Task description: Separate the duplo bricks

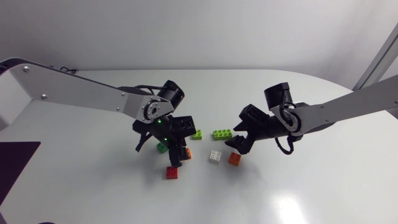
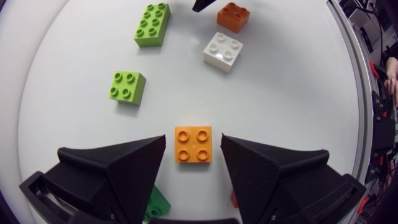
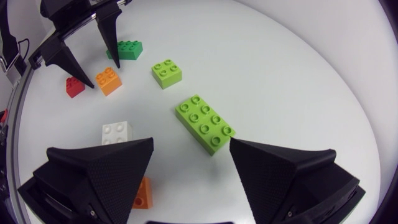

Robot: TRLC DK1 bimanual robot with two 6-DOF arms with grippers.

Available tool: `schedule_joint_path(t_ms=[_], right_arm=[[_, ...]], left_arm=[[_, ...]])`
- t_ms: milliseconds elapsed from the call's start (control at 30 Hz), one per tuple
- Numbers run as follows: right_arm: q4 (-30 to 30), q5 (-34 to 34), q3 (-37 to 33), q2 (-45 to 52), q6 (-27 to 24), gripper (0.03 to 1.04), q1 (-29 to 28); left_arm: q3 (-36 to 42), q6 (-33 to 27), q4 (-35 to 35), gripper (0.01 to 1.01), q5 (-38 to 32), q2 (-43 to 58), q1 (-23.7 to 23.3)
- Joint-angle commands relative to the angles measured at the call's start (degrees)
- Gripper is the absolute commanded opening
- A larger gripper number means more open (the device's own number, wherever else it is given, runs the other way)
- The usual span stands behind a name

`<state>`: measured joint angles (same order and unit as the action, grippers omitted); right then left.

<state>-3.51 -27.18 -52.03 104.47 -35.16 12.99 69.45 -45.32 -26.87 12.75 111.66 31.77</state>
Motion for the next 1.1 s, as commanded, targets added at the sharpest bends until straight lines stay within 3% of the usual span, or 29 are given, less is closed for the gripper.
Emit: schedule_joint_path(t_ms=[0,633,767,1067], right_arm=[[-0.71,-0.77,2.02,-1.46,0.18,0.88,-0.78],[-0.62,-1.82,4.04,-3.65,-0.61,0.88,-1.92],[-0.71,-2.00,4.39,-3.57,-0.79,0.88,-1.92],[-0.80,-2.53,5.10,-4.01,-0.88,0.89,-2.10]], left_arm=[[-1.16,1.02,0.59,0.351,-0.80,1.02,0.75],[-1.95,1.38,0.33,0.339,-1.42,1.81,1.72],[-2.57,1.46,0.15,0.574,-1.42,1.55,2.42],[-3.36,1.46,0.24,0.598,-1.68,1.63,2.16]])
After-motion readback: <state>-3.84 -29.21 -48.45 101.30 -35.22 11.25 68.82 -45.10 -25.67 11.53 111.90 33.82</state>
